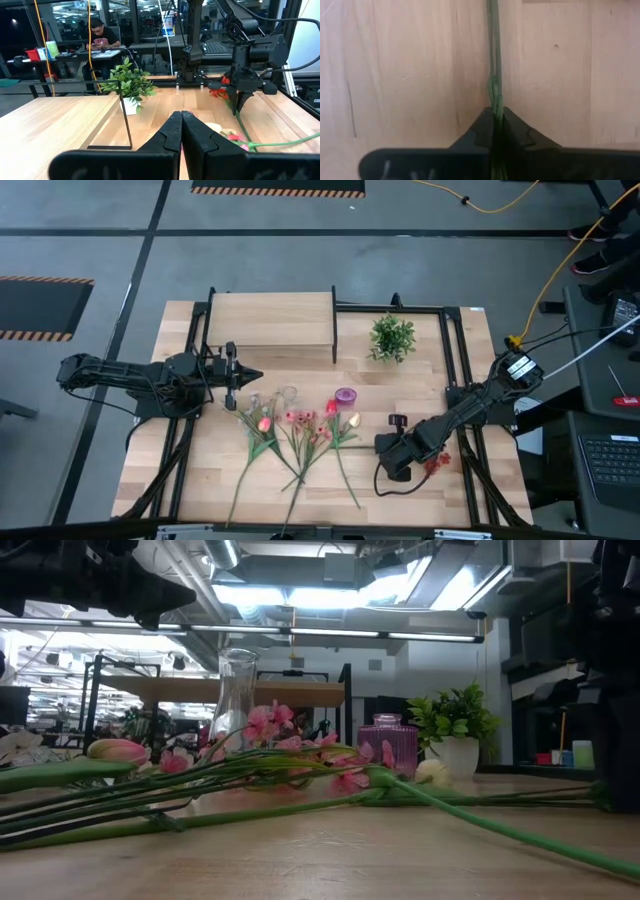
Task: Pick and place flowers into a vace then onto a shelf
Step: Put the red flowers into the transparent vase
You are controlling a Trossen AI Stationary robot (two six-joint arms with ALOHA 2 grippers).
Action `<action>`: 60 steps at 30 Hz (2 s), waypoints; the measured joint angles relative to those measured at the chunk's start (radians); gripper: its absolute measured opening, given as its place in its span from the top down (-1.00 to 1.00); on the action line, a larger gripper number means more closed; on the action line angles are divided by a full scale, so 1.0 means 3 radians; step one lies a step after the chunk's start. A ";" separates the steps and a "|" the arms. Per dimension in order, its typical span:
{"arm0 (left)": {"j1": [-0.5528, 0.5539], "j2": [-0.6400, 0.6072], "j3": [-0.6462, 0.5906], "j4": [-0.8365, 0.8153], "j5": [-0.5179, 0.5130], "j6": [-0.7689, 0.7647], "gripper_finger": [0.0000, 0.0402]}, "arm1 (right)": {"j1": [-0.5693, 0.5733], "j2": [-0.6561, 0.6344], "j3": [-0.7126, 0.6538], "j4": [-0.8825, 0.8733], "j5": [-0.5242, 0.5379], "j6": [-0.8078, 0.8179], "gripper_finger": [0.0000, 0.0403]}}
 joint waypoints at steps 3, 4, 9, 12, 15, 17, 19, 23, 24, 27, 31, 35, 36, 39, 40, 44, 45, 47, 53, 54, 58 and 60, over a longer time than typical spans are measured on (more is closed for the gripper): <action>0.0000 -0.0001 0.0000 0.0000 -0.0001 0.0000 0.98 | -0.0001 0.0004 0.0033 -0.0053 -0.0049 -0.0083 0.93; 0.0000 -0.0001 0.0000 -0.0001 -0.0001 0.0000 0.98 | -0.0001 0.0010 0.0069 -0.0120 -0.0085 -0.0089 0.95; 0.0000 0.0000 0.0000 0.0000 -0.0001 0.0000 0.98 | 0.0003 0.0017 0.0409 -0.0641 -0.0171 -0.0087 0.96; 0.0000 -0.0001 0.0000 -0.0001 -0.0001 0.0000 0.98 | 0.0000 0.0017 0.0598 -0.0984 -0.0229 -0.0087 0.97; 0.0000 0.0001 0.0000 0.0000 -0.0001 0.0000 0.98 | 0.0003 0.0013 0.0787 -0.1264 -0.0280 -0.0058 0.98; 0.0000 0.0000 0.0000 0.0000 -0.0001 0.0000 0.98 | 0.0003 0.0011 0.0874 -0.1490 -0.0325 0.0009 0.98; -0.0001 0.0000 0.0000 0.0000 -0.0001 0.0000 0.98 | 0.0003 0.0011 0.0963 -0.1672 -0.0325 0.0037 0.98; 0.0000 -0.0001 0.0000 0.0000 -0.0001 0.0000 0.98 | 0.0008 0.0010 0.1089 -0.1887 -0.0321 0.0075 0.98; 0.0000 -0.0001 0.0000 0.0000 -0.0001 0.0000 0.98 | 0.0009 0.0010 0.1110 -0.1928 -0.0320 0.0082 0.98; 0.0000 -0.0001 0.0000 0.0001 -0.0001 0.0000 0.98 | 0.0009 0.0010 0.1170 -0.1963 -0.0317 0.0036 0.98; -0.0001 -0.0001 0.0000 0.0003 -0.0001 0.0000 0.98 | 0.0008 0.0010 0.1207 -0.1986 -0.0314 -0.0072 0.98; 0.0000 -0.0001 0.0000 0.0004 0.0004 -0.0001 0.98 | -0.0019 0.0009 0.1251 -0.2017 -0.0310 -0.0246 0.98; 0.0000 -0.0001 0.0000 0.0004 0.0004 -0.0001 0.98 | -0.0036 0.0009 0.1274 -0.2042 -0.0310 -0.0282 0.98; 0.0000 0.0000 0.0000 0.0004 0.0005 -0.0001 0.98 | -0.0127 0.0009 0.1370 -0.2084 -0.0308 -0.0418 0.98; 0.0000 -0.0001 0.0000 0.0006 0.0005 -0.0001 0.98 | -0.0167 0.0009 0.1412 -0.2098 -0.0307 -0.0463 0.98; 0.0000 0.0001 0.0000 0.0053 -0.0011 -0.0076 0.98 | -0.0346 0.0008 0.1589 -0.2102 -0.0308 -0.0796 0.98; 0.0000 0.0001 0.0000 0.0051 0.0021 -0.0086 0.98 | -0.0401 0.0008 0.1639 -0.2104 -0.0309 -0.0908 0.98; -0.0005 0.0003 0.0000 0.0048 0.0110 -0.0086 0.98 | -0.0525 0.0007 0.1753 -0.2105 -0.0308 -0.1134 0.98; -0.0009 0.0196 0.0257 -0.0286 0.0174 -0.0143 0.98 | -0.0924 0.0004 0.2059 -0.2228 -0.0306 -0.1704 0.98; -0.0009 0.0268 0.0339 -0.0379 0.0174 -0.0149 0.98 | -0.0988 0.0004 0.2090 -0.2255 -0.0306 -0.1784 0.98; -0.0044 0.0644 0.0725 -0.0699 0.0172 -0.0168 0.98 | -0.1214 0.0004 0.2206 -0.2353 -0.0304 -0.2075 0.98; -0.0087 0.0862 0.0928 -0.0808 0.0173 -0.0116 0.98 | -0.1303 0.0004 0.2234 -0.2388 -0.0302 -0.2201 0.98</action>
